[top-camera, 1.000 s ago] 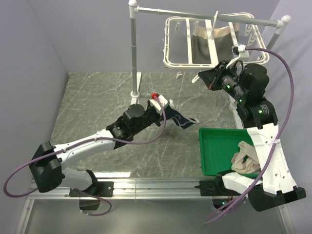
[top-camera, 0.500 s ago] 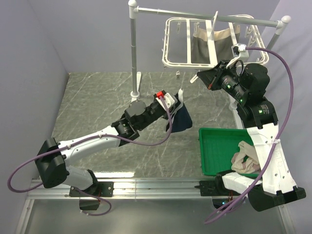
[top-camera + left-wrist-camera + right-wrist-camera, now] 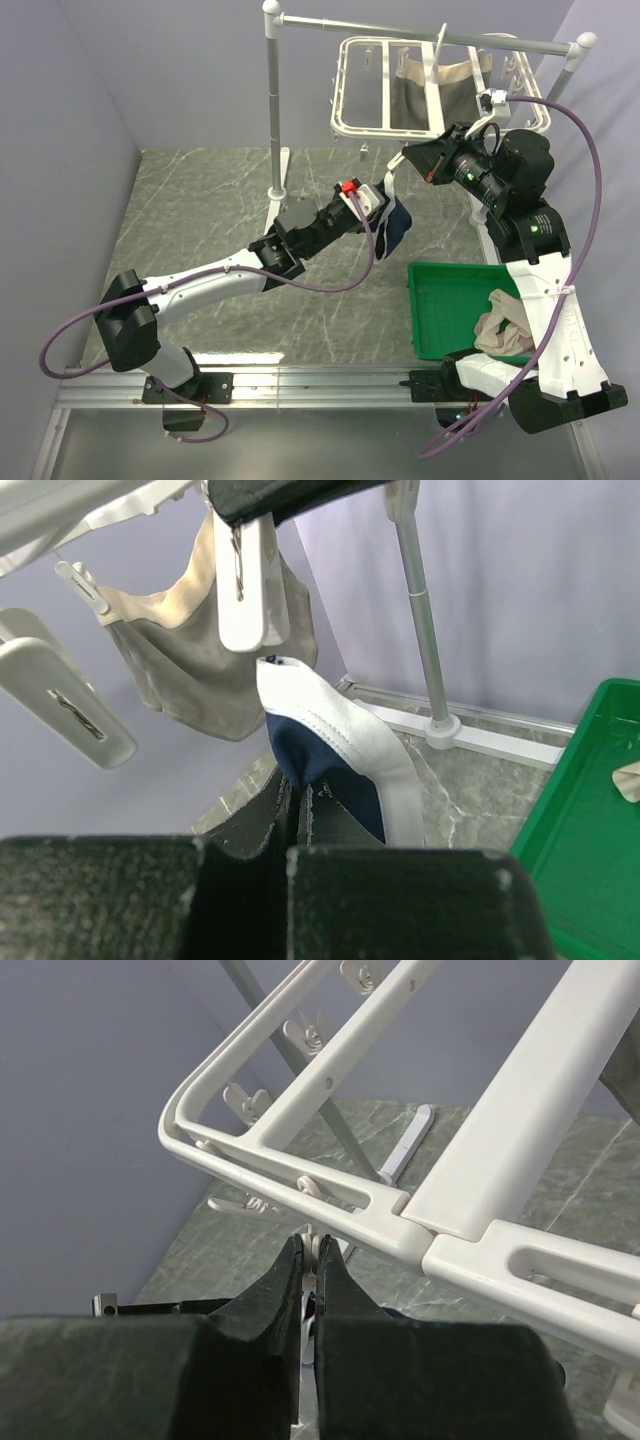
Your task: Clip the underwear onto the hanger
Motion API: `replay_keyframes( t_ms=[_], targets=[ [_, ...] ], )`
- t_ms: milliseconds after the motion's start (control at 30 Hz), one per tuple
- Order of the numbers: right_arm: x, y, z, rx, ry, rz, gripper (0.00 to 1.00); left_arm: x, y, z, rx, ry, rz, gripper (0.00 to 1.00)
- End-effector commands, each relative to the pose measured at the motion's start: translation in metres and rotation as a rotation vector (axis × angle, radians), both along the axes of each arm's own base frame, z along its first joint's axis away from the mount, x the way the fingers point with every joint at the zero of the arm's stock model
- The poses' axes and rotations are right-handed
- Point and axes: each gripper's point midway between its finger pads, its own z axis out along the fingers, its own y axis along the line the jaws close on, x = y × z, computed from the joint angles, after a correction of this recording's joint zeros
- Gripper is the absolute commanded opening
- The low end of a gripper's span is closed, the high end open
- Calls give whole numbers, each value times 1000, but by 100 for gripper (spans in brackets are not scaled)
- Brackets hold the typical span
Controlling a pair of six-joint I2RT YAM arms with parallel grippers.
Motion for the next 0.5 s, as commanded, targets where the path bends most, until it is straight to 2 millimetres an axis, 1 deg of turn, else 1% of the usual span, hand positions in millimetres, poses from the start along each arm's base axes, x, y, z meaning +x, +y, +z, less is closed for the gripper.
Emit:
replay_keyframes(
  t_ms=[0,100,467],
  targets=[
    [-11,3,6,16,-8,33,0,3,1,40,-97,-64,28,0],
    [-10,3,4,10,-3,34,0,5,0,41,-103,-67,34,0],
    [-11,3,2,9,1,34,0,9,-6,55,-133,-89,35,0]
  ],
)
